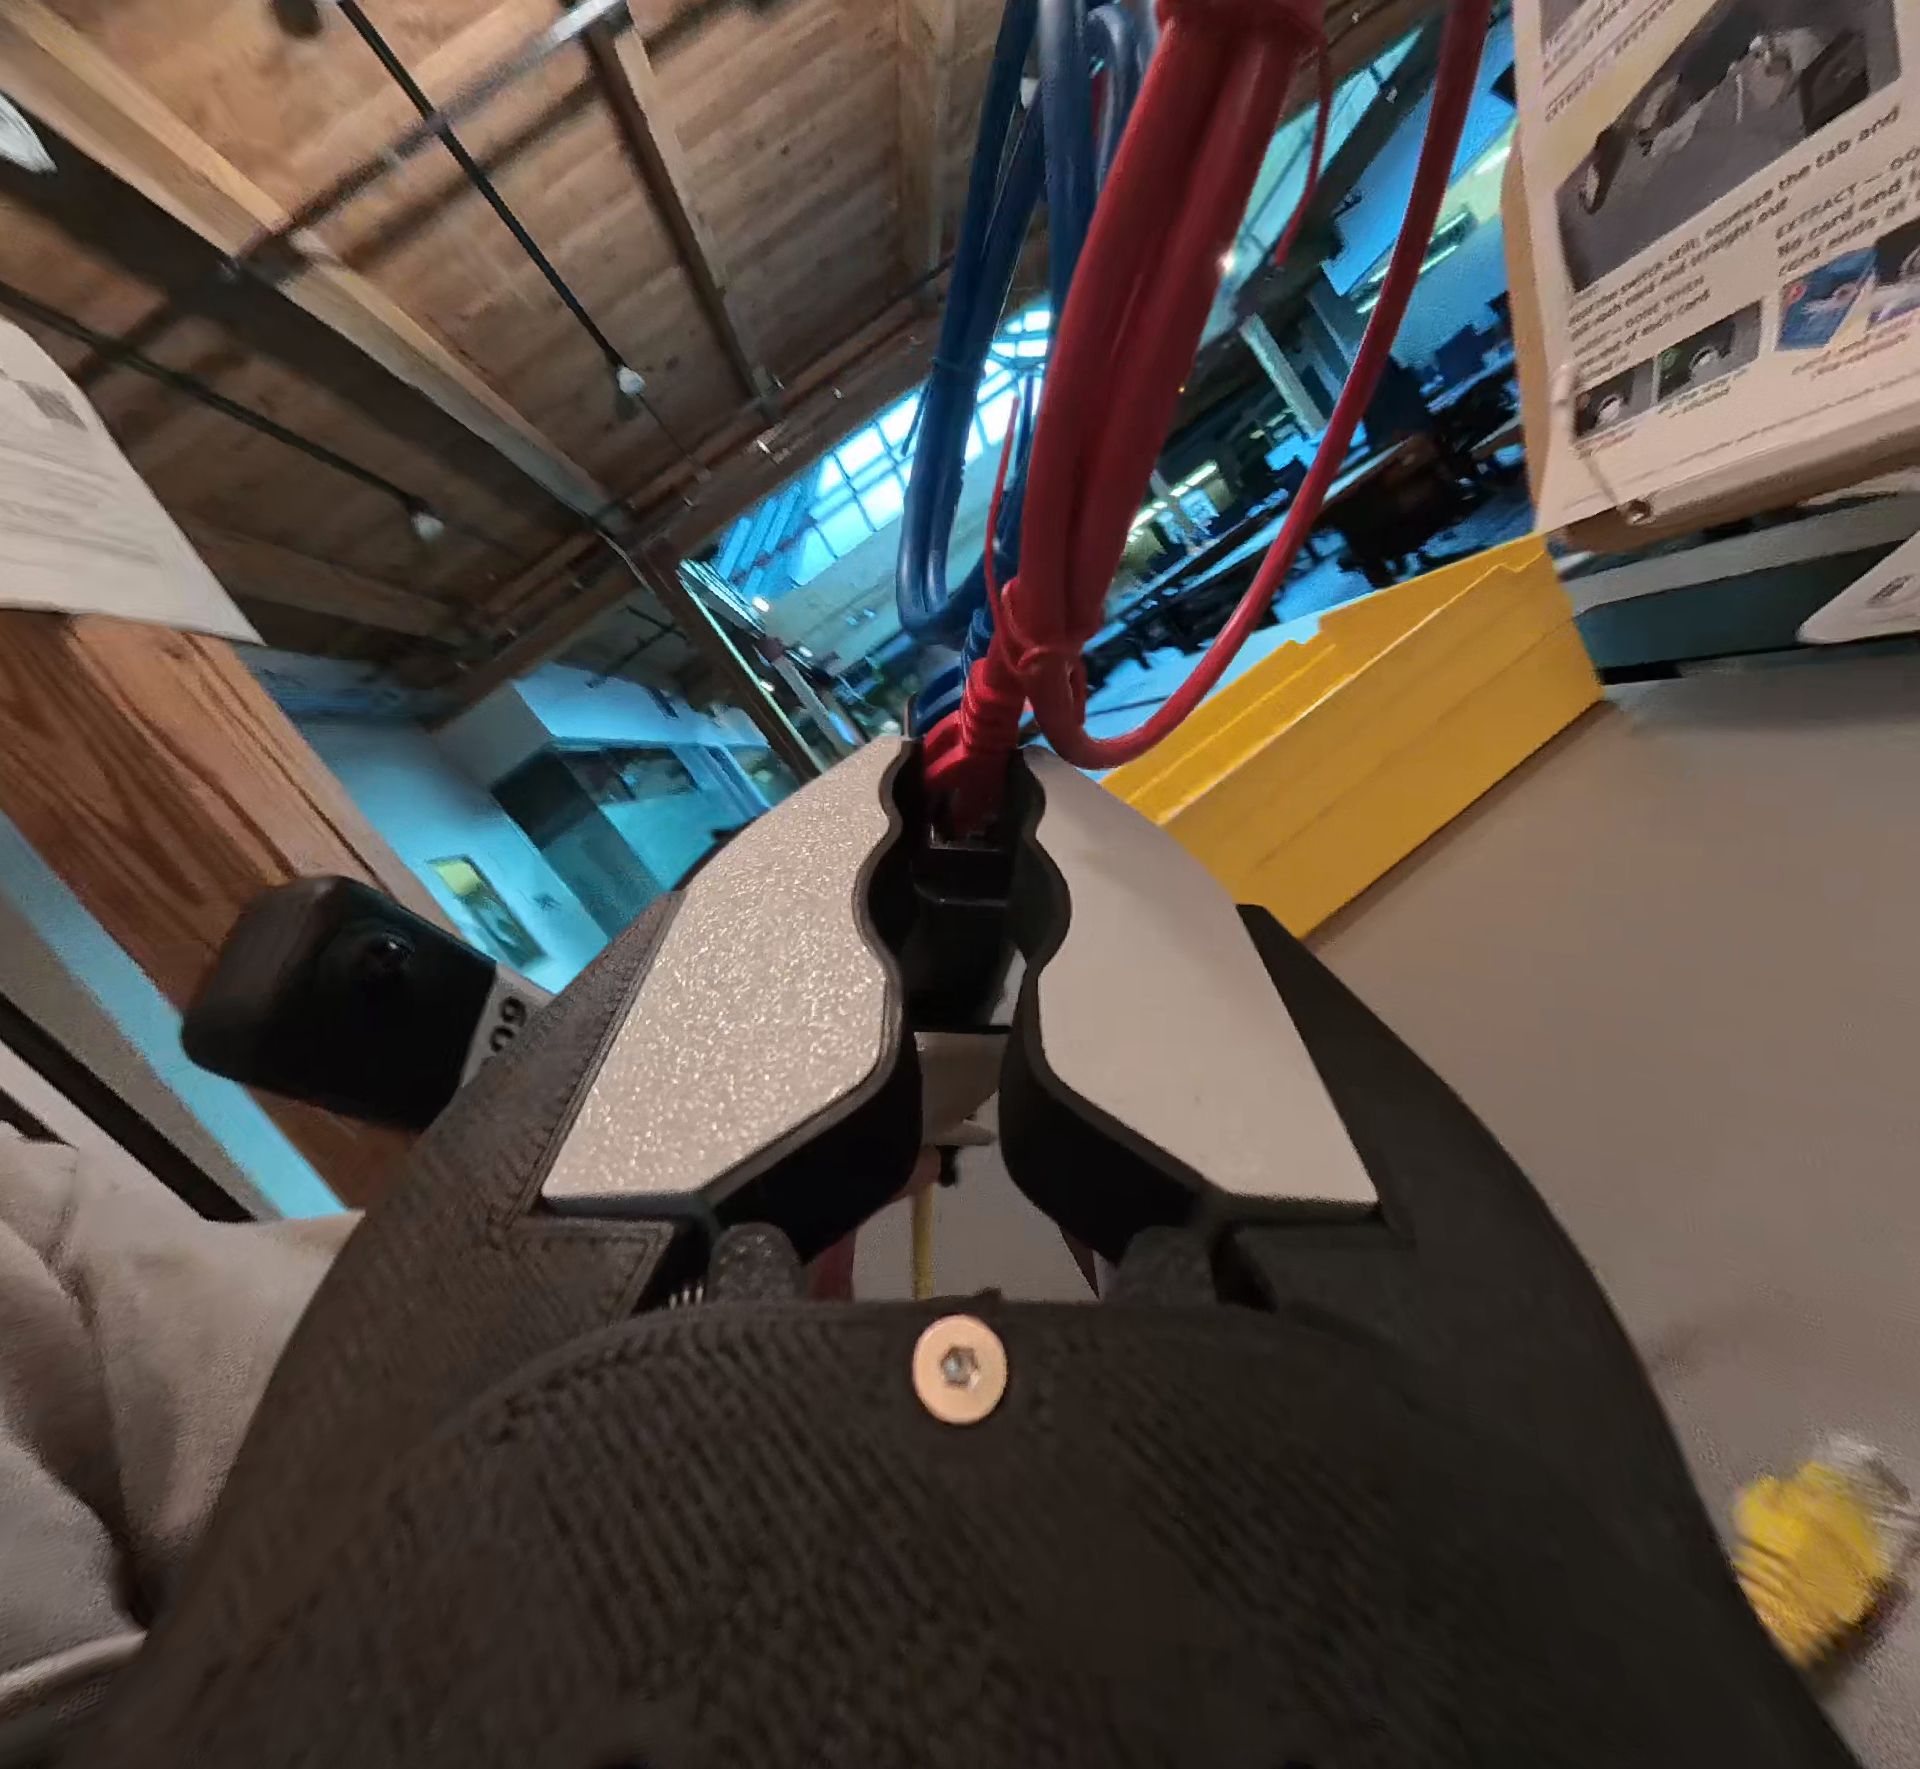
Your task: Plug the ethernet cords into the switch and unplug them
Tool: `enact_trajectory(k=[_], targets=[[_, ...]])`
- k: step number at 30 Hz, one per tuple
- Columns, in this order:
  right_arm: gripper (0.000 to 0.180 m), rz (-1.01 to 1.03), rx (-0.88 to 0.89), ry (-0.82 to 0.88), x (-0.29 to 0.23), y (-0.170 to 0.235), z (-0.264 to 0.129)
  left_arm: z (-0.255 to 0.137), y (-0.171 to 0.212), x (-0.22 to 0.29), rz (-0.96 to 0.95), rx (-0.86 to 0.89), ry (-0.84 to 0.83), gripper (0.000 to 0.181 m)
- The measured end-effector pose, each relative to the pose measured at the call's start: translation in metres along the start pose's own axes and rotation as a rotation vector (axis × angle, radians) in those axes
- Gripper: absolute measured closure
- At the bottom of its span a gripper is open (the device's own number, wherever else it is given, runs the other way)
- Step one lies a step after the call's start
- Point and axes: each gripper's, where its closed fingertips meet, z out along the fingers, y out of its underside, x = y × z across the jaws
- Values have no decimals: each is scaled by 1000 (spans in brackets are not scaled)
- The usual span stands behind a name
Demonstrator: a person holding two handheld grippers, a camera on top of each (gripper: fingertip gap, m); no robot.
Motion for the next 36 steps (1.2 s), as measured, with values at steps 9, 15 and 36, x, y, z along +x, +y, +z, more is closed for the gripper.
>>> enact_trajectory(k=[9, 15, 36], targets=[[164, -180, -104, 90, -4, 2, 1, -1, 3, 2, -87, -9, 46, 118], [164, -313, -158, 183, -3, 5, 1, 2, 9, 8, -185, -85, 133, 118], [165, -242, -110, 199, 14, 11, 3, 24, 27, 10, -139, -212, 112, 115]])
